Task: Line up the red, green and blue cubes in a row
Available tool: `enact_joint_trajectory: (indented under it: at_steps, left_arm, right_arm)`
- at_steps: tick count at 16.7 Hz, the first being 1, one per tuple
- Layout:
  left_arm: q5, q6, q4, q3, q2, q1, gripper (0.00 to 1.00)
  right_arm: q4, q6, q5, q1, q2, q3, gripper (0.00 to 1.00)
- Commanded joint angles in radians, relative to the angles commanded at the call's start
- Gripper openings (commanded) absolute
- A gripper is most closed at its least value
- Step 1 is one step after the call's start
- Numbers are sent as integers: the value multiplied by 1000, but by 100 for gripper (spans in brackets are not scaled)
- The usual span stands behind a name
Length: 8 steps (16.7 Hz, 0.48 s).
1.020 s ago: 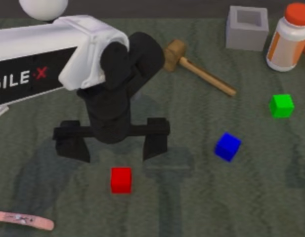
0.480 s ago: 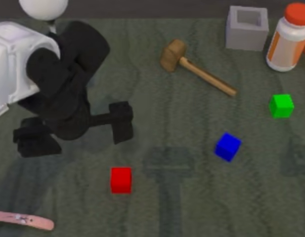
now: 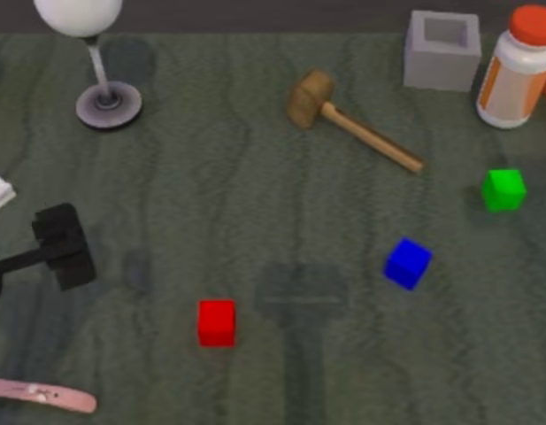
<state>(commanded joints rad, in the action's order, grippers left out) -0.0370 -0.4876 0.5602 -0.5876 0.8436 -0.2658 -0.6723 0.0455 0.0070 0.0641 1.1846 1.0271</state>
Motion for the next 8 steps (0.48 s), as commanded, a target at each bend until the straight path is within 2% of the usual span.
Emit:
enact_joint_trajectory:
  at_steps: [4,8]
  left_arm:
    - [6,157,-196,273,-349,128,100]
    - [19,313,-371,461,-608,217,100]
  right_arm:
    - [-248,14,6,23,465,358,100]
    - [-442,30,5,43,806,659,100]
